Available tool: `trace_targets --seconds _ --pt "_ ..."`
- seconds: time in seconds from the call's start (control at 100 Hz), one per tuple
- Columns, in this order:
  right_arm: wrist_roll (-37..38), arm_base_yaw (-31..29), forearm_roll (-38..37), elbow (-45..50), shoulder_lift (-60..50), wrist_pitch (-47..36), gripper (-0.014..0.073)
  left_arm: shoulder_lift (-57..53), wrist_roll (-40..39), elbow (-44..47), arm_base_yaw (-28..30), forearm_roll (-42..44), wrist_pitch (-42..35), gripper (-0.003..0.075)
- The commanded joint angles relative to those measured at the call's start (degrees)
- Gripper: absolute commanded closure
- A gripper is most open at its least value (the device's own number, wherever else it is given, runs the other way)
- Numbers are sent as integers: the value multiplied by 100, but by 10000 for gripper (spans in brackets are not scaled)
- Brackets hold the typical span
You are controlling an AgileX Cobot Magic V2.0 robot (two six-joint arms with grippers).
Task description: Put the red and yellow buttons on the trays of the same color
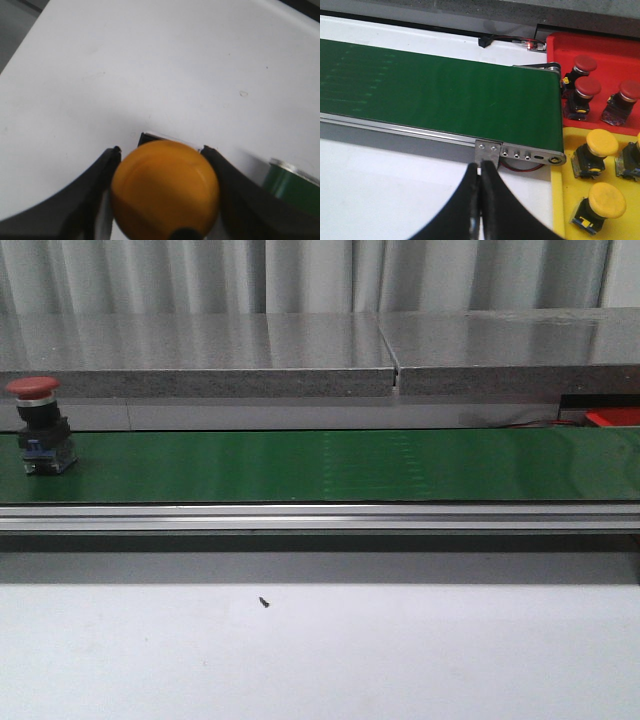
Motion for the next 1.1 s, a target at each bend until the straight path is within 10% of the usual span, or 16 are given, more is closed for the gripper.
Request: trace_targets --seconds 0.0,0.77,0.99,1.09 --pt "-44 17 -15 -140 22 -368 662 -780 0 284 -157 -50 -343 488" --pt "-44 17 -15 -140 22 -368 662 -1659 0 2303 -1139 -199 -1003 479" --pt "-44 17 -15 -140 22 -368 662 -1604 0 2303 -1151 -324 -1011 136" --pt "-44 17 -15 -140 22 -368 662 -1694 0 2303 -1151 -359 -1053 114"
